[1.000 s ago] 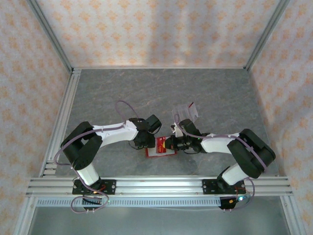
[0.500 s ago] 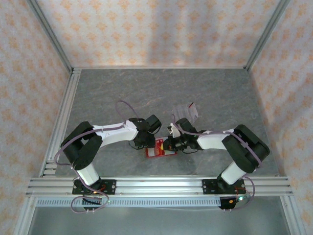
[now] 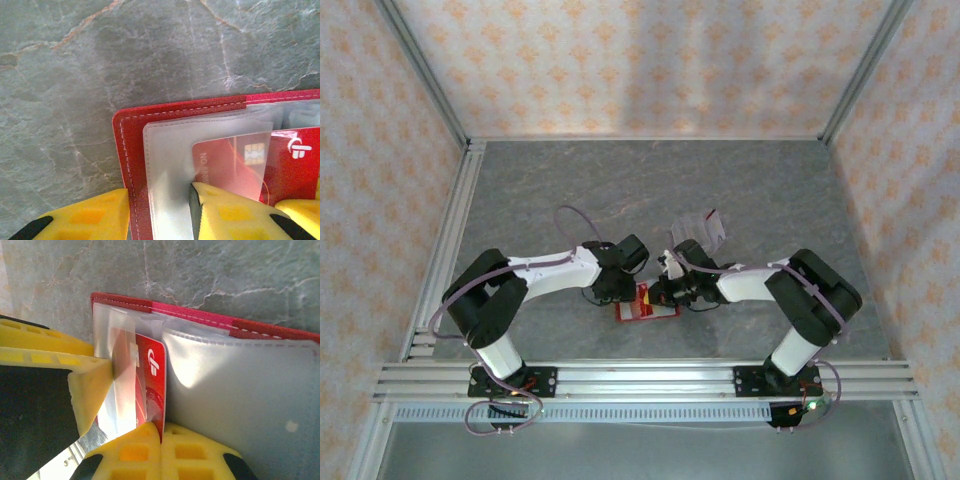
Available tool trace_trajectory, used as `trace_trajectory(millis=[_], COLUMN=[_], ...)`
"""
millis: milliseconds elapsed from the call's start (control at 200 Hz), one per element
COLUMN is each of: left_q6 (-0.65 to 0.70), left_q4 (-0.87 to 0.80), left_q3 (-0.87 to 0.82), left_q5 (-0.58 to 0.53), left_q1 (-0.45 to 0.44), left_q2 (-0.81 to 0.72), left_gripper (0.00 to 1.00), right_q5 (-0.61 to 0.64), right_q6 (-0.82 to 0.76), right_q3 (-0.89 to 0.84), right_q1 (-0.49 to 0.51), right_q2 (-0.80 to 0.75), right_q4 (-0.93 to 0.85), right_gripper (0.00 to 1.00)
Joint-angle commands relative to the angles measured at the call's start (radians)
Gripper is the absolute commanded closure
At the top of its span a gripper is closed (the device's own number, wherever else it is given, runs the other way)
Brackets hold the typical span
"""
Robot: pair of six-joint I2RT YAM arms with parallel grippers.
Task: Put the credit cards into the card holder
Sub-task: Insert the credit card into the card slot.
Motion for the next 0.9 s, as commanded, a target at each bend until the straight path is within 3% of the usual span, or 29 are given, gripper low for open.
trace_trajectory(millis=[0,370,530,616,896], left_q6=[-0.012,-0.030,-0.020,-0.016,-0.002], left_q4=[-0.049,-0.064,-0.041,-0.012,0.036], left_q3=[-0.027,-0.046,-0.062,-0.057,-0.053], left_q5=[0.000,0.051,0.069,0.087,0.100], left_q1=[-0.007,0.053,0.082,0.082,0.081], left_q2=[-0.025,-0.176,-0.168,-0.134,-0.030], left_gripper=[0.63,0.63,0.91,0.99,1.00], right_q5=[0.101,0.114,0.117,0.121,0.126], right_q6=[0.013,0.005,0.002,0.000,0.014], right_q3=[0.002,-0.001,0.000,0.000,0.004], right_q1=[0.014,0.014,0.014,0.014,0.014], right_q2=[0.029,0.026,0.018,0.011,0.003], right_q4=[-0.015,-0.046,-0.061,-0.070,-0.080], right_gripper=[1.00,1.00,1.00,1.00,1.00])
